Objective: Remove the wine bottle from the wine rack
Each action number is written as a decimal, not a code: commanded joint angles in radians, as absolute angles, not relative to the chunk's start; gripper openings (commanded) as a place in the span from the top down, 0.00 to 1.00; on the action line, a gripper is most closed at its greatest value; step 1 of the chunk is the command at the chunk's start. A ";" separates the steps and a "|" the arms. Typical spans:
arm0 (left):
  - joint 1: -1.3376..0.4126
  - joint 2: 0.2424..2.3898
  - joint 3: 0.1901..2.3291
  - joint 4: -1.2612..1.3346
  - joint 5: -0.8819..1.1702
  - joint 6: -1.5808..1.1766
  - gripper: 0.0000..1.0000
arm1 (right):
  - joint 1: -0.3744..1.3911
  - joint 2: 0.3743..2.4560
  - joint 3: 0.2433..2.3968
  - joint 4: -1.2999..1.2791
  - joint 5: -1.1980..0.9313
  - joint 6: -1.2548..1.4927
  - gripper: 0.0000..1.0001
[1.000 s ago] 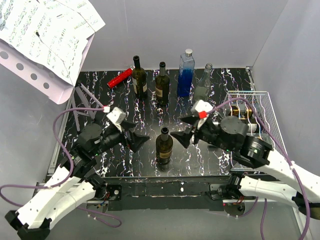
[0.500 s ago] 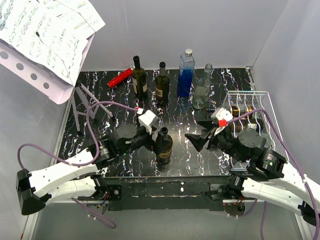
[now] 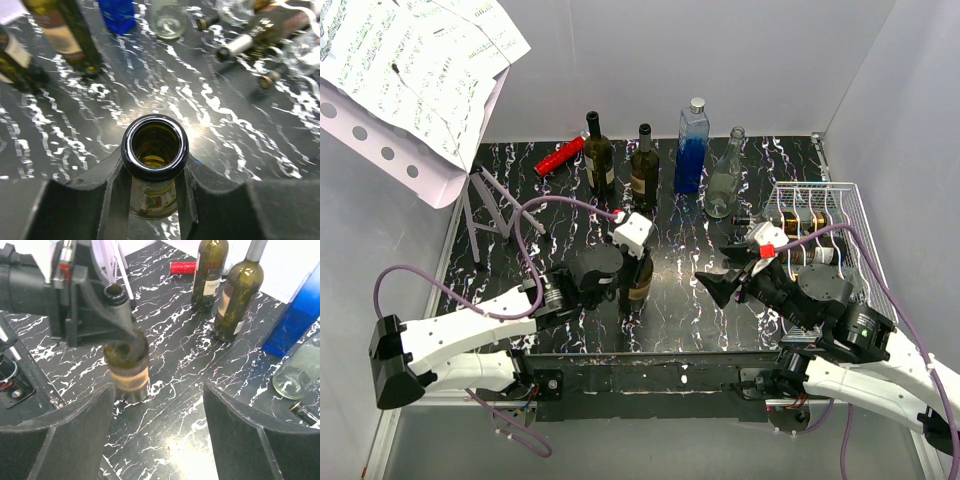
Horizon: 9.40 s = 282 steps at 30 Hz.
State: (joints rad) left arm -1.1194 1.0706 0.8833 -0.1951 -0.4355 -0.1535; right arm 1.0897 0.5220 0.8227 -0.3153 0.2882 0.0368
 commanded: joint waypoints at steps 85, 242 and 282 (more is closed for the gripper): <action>-0.485 1.158 1.220 -0.041 0.093 -0.129 0.02 | 1.095 0.604 0.868 -0.492 0.405 -0.171 0.18; -0.520 0.376 0.658 -0.293 0.140 -0.219 0.02 | 1.066 1.325 1.112 -0.830 0.072 -0.586 0.99; -0.520 0.249 0.646 -0.319 -0.097 -0.204 0.02 | 1.009 1.425 1.307 0.139 0.299 0.003 0.99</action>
State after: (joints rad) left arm -0.5156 0.2718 0.6472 -0.2958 0.0013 -0.2195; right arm 1.0534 1.4094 1.1706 -0.1032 0.2279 -0.0044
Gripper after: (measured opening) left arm 0.981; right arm 0.413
